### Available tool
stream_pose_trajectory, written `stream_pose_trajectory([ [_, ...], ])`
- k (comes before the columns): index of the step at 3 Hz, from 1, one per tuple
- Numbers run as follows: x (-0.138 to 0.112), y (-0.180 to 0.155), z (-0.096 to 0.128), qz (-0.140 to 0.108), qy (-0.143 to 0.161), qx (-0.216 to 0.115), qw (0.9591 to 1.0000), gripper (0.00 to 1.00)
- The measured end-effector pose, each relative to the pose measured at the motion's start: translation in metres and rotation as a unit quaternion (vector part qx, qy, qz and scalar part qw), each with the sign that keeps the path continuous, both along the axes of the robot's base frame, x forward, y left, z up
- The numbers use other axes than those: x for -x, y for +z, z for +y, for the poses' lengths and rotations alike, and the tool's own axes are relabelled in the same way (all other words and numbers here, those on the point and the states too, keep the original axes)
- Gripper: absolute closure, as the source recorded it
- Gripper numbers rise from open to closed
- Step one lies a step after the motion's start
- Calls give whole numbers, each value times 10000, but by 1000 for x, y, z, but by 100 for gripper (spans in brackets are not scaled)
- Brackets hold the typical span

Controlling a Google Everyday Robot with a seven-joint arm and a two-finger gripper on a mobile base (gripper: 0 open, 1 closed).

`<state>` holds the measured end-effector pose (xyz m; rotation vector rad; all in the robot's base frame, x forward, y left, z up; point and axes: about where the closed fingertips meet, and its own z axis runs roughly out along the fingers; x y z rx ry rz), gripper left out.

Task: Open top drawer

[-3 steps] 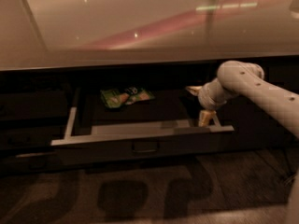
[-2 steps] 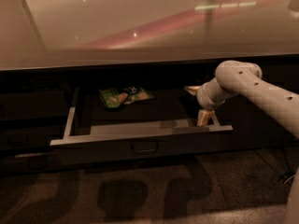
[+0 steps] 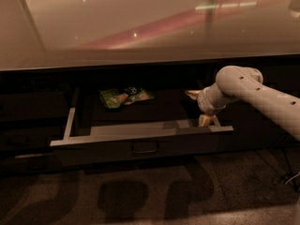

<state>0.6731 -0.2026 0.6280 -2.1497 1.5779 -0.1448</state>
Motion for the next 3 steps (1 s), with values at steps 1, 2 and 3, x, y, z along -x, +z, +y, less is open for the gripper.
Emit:
stream_pose_trajectory([
  [1, 18, 39, -6, -436, -410, -134, 9981, 0],
  [2, 57, 51, -36, -700, -1081, -303, 9912, 0],
  [3, 57, 51, -36, -700, -1081, -303, 9912, 0],
])
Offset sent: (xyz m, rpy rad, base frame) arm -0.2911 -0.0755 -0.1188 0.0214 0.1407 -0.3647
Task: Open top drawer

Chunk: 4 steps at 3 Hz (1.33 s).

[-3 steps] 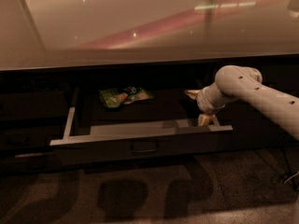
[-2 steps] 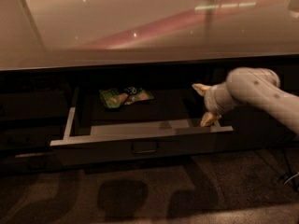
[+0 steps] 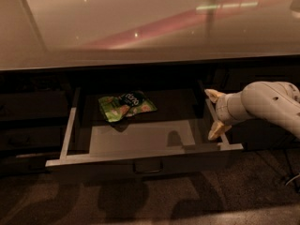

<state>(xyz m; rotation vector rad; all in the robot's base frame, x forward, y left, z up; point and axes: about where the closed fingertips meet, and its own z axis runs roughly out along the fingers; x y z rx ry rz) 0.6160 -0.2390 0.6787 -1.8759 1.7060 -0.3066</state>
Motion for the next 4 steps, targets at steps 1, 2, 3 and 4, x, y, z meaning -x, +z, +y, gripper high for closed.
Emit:
stream_pose_trajectory([
  [1, 7, -3, 4, 57, 139, -90, 9998, 0],
  [2, 19, -19, 14, 169, 238, -275, 9992, 0],
  [3, 45, -38, 34, 301, 447, -580, 9969, 0],
  [4, 45, -38, 34, 301, 447, -580, 9969, 0],
])
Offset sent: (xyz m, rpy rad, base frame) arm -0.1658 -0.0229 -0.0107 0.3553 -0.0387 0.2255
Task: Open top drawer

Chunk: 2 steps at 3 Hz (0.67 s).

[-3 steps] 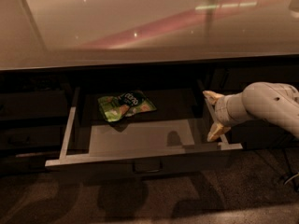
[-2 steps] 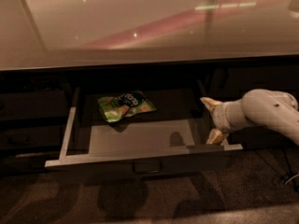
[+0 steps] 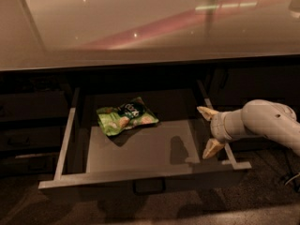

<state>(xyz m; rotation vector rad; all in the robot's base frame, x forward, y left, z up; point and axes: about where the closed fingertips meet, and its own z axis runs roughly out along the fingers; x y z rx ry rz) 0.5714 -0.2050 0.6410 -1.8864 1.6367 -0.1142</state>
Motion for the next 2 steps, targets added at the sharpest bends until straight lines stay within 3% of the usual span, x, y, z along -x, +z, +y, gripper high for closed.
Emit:
stream_pose_trajectory([
  [1, 47, -20, -16, 120, -35, 23, 9999, 0],
  [2, 54, -17, -10, 129, -40, 34, 9999, 0],
])
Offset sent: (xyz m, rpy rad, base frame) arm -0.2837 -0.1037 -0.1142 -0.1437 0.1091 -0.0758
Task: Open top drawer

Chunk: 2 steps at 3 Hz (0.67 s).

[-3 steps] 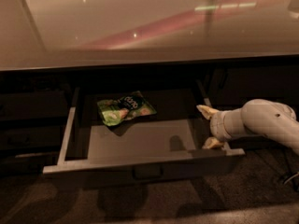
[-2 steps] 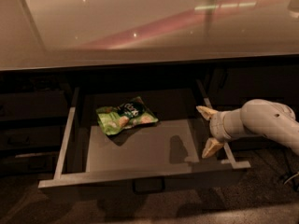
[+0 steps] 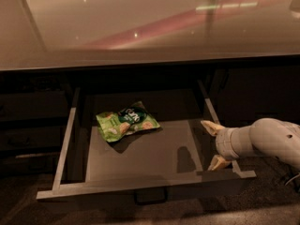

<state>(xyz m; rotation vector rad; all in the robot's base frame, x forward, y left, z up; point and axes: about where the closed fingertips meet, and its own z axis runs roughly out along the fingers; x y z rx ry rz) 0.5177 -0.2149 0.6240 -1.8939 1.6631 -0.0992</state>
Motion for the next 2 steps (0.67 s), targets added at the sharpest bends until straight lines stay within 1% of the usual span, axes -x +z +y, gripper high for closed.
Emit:
stream_pose_trajectory([
  [1, 0, 0, 0, 0, 0, 0, 10000, 0],
  [2, -5, 13, 26, 50, 262, 19, 9996, 0],
])
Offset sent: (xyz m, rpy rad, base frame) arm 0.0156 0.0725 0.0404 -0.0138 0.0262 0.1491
